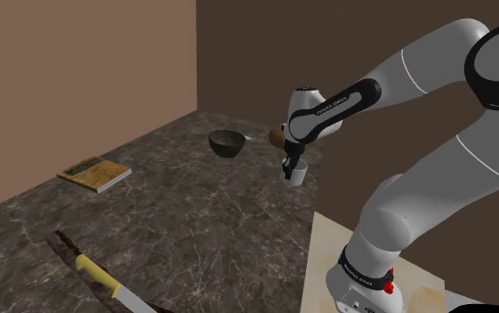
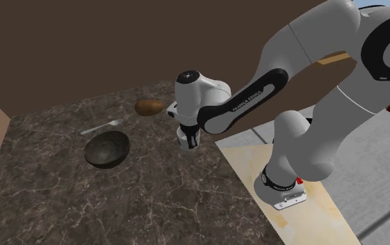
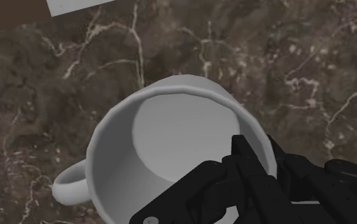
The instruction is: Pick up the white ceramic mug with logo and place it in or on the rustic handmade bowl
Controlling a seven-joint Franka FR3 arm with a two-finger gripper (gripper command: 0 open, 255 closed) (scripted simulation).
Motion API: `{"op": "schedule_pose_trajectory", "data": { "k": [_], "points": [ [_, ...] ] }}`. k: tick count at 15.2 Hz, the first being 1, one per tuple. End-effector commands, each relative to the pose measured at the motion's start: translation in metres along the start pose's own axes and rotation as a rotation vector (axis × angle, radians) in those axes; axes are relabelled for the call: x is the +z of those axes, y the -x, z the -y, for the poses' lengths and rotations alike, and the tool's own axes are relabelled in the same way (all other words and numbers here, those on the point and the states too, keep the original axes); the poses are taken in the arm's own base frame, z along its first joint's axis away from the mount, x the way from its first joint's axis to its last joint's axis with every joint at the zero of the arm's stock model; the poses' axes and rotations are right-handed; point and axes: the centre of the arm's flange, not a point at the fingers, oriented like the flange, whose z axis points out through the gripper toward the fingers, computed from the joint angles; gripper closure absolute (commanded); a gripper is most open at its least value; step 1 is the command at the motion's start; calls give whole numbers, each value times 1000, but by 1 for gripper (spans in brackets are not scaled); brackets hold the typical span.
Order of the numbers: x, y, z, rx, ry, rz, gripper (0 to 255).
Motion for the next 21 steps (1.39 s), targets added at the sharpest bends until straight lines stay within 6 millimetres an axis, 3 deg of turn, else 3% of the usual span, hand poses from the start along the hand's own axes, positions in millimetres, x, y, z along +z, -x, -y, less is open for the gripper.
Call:
{"op": "schedule_pose_trajectory", "data": {
  "k": [1,21],
  "points": [
    [0,0,0,0,0,0,255],
    [-100,2,-5,0,0,0,255]
  ]
}}
